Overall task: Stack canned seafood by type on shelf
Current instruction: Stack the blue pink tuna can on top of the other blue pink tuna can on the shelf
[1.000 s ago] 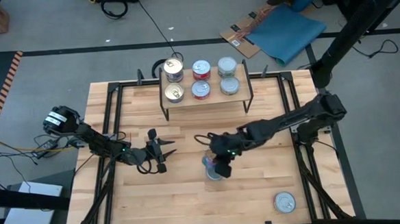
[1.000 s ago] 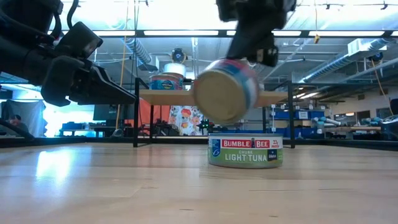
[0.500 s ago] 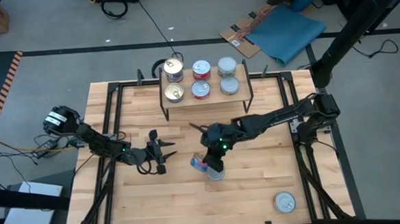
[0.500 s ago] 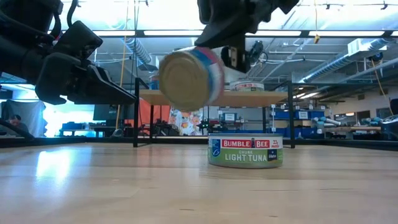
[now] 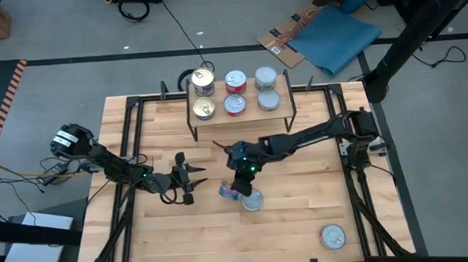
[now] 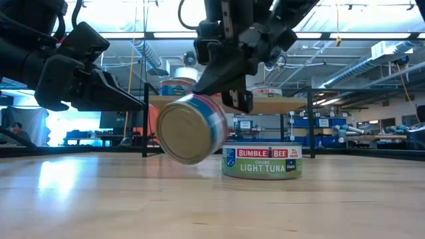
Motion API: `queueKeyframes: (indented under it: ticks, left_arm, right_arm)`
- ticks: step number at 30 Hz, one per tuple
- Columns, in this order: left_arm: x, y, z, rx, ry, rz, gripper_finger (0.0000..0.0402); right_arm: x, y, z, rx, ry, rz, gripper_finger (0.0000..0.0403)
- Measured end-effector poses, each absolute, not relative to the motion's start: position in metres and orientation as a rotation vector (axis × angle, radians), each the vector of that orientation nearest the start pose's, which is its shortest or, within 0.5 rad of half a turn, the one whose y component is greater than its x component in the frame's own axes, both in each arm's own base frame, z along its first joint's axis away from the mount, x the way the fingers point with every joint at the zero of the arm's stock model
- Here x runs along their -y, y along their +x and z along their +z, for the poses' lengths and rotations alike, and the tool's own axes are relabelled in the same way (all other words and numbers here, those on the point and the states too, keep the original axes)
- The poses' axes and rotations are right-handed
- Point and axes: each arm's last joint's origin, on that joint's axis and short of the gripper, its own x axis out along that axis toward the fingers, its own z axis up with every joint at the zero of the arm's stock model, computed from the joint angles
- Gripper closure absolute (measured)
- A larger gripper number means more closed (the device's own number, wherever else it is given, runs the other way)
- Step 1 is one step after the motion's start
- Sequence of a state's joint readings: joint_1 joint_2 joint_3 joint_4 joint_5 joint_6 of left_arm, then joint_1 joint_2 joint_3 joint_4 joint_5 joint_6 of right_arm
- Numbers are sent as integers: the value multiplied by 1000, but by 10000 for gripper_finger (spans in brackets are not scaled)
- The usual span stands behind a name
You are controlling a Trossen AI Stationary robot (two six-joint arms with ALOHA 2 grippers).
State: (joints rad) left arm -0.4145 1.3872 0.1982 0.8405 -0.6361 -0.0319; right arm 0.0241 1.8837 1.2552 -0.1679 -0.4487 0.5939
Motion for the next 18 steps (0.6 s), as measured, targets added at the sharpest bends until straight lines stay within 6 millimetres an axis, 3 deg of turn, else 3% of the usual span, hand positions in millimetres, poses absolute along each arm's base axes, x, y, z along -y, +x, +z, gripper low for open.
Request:
queueKeyframes:
  ticks: [11, 18]
  left_arm:
    - [67, 194, 127, -299, 141, 217, 238]
    - [67, 194, 127, -299, 140, 215, 238]
  right_arm:
    - [-5, 400, 186, -915, 712, 160, 400]
    - [3, 397, 184, -937, 676, 115, 369]
